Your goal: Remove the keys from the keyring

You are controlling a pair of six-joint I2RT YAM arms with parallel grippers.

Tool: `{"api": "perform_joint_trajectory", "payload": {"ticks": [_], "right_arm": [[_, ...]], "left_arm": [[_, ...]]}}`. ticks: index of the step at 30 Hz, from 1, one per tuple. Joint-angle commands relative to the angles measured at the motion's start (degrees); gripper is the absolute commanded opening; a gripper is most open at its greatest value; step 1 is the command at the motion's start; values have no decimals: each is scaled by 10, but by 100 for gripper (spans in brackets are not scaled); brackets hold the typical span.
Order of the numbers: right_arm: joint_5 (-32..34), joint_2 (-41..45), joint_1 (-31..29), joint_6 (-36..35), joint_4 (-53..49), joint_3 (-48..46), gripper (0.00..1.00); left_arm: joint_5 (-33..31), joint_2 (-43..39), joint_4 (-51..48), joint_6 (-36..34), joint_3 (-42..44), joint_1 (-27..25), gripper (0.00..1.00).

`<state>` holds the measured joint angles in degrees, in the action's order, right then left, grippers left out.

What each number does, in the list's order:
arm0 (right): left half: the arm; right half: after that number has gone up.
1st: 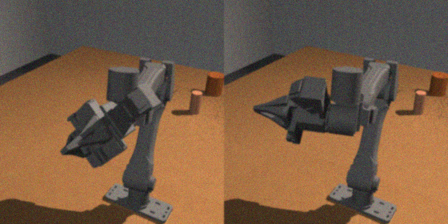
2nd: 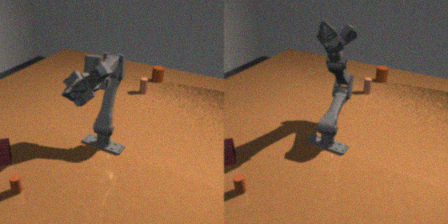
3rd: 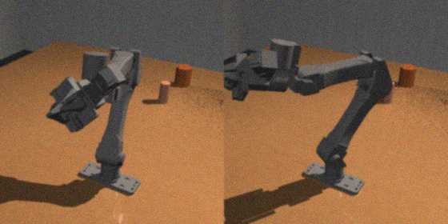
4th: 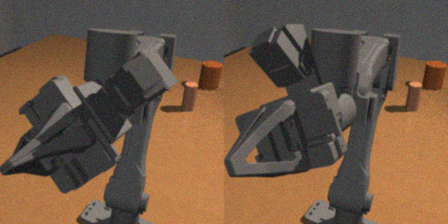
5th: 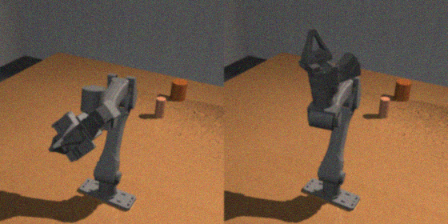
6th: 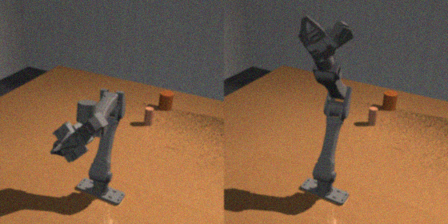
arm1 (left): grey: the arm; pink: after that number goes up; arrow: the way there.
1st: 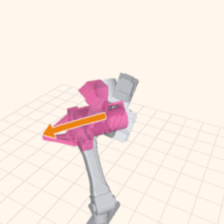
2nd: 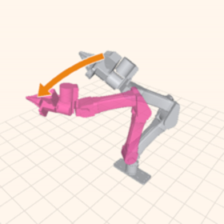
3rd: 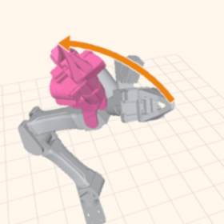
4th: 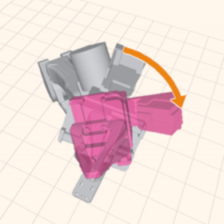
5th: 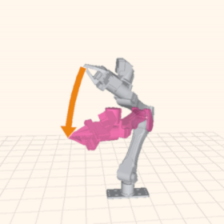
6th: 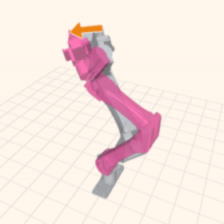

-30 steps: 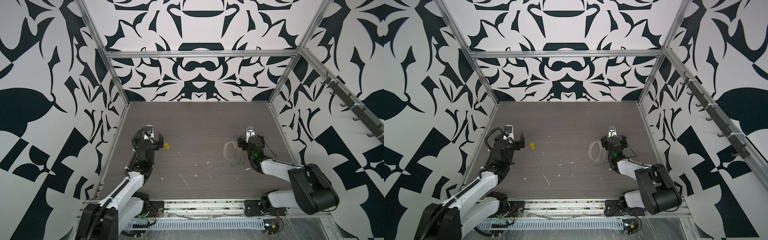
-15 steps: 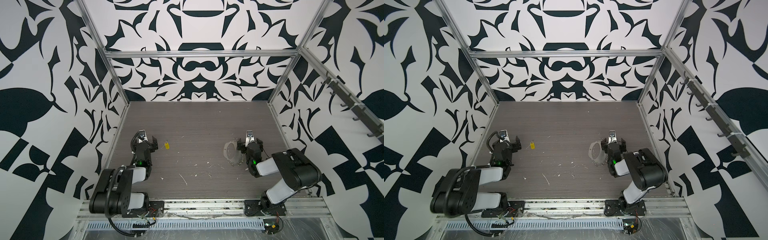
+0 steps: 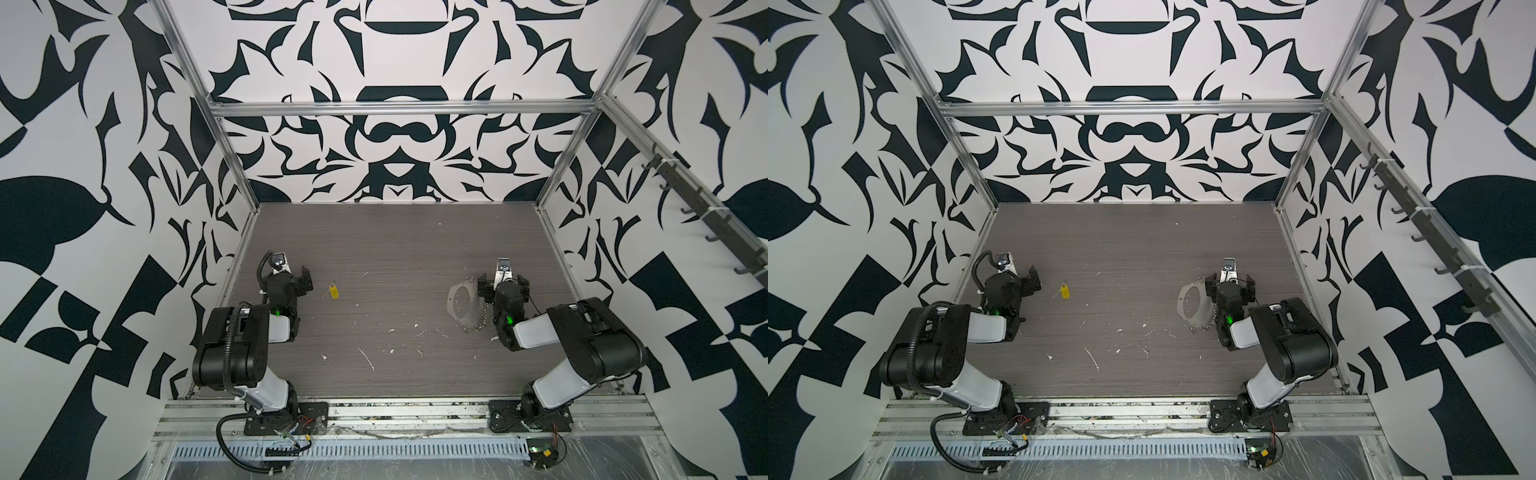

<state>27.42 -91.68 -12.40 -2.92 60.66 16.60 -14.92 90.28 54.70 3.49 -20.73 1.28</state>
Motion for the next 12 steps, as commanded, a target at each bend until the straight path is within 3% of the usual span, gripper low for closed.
{"api": "perform_joint_trajectory", "payload": {"ticks": [1,9,12], "right_arm": [[14,6,2,10,12,9,100],[-29,15,21,26,-28,21,100],[-28,9,21,16,7,8,100]], "left_arm": [[12,-6,3,11,-1,1,99],[12,-6,2,11,-1,1,99],[12,-6,4,12,0,1,99]]}}
